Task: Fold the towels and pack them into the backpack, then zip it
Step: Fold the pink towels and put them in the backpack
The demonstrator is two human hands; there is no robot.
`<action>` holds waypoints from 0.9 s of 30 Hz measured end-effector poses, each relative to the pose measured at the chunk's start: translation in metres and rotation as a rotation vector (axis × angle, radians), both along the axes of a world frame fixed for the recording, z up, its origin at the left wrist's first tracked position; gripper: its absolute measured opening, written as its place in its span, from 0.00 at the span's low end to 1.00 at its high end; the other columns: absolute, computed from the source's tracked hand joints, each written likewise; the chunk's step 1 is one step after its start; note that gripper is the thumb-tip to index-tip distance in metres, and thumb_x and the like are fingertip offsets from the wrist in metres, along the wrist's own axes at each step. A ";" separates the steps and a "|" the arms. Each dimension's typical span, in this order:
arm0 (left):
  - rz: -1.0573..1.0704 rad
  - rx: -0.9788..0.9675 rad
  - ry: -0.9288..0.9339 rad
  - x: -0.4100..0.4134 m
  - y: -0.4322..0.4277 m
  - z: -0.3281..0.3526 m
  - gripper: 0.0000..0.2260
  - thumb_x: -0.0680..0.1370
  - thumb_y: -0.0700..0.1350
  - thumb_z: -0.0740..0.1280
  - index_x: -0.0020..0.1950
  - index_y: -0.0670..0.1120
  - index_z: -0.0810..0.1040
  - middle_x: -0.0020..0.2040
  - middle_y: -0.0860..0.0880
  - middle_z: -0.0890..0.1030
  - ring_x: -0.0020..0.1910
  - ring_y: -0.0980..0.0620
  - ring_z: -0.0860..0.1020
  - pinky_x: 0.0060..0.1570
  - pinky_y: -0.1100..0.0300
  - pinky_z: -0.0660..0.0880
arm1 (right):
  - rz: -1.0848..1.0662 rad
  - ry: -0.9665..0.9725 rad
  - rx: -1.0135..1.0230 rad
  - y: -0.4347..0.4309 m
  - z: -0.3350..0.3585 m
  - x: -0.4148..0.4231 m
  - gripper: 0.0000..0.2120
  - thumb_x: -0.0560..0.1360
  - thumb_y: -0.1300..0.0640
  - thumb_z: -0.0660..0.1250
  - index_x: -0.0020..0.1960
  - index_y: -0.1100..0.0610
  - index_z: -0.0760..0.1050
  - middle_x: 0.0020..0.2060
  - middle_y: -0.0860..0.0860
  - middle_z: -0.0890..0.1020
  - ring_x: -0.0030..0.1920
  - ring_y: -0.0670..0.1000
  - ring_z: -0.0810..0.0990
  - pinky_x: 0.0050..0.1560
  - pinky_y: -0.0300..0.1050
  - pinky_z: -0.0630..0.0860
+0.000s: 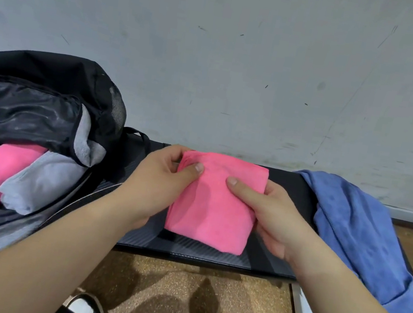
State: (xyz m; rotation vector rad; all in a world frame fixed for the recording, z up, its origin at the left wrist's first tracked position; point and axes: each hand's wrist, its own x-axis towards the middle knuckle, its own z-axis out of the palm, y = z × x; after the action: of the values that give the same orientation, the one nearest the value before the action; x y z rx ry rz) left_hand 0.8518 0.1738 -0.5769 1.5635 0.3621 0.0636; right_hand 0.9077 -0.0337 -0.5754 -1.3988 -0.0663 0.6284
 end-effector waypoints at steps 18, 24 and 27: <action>0.082 0.654 0.113 0.001 -0.013 0.000 0.18 0.75 0.55 0.76 0.56 0.50 0.72 0.48 0.55 0.80 0.48 0.50 0.81 0.48 0.50 0.78 | 0.333 -0.436 -0.446 0.018 -0.010 -0.016 0.25 0.73 0.59 0.71 0.64 0.37 0.74 0.59 0.50 0.79 0.62 0.49 0.79 0.62 0.49 0.79; 0.023 0.109 0.086 -0.007 -0.023 -0.001 0.17 0.76 0.37 0.76 0.62 0.50 0.79 0.53 0.51 0.87 0.52 0.52 0.87 0.52 0.55 0.84 | -0.032 -0.521 -0.622 0.017 -0.012 -0.001 0.23 0.70 0.60 0.69 0.63 0.45 0.75 0.55 0.51 0.80 0.56 0.51 0.81 0.54 0.42 0.79; -0.047 0.041 0.015 -0.012 -0.031 0.003 0.20 0.79 0.29 0.67 0.65 0.49 0.80 0.53 0.50 0.88 0.53 0.52 0.87 0.47 0.61 0.83 | -0.043 -0.602 -0.656 0.023 -0.011 -0.008 0.18 0.73 0.62 0.71 0.60 0.48 0.77 0.50 0.50 0.79 0.53 0.48 0.77 0.48 0.30 0.71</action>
State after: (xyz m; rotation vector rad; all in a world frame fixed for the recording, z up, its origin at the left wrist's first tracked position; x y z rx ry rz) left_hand 0.8399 0.1427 -0.5744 1.6135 0.3374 0.0232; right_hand 0.8992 -0.0112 -0.5860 -2.1868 -0.3298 0.1654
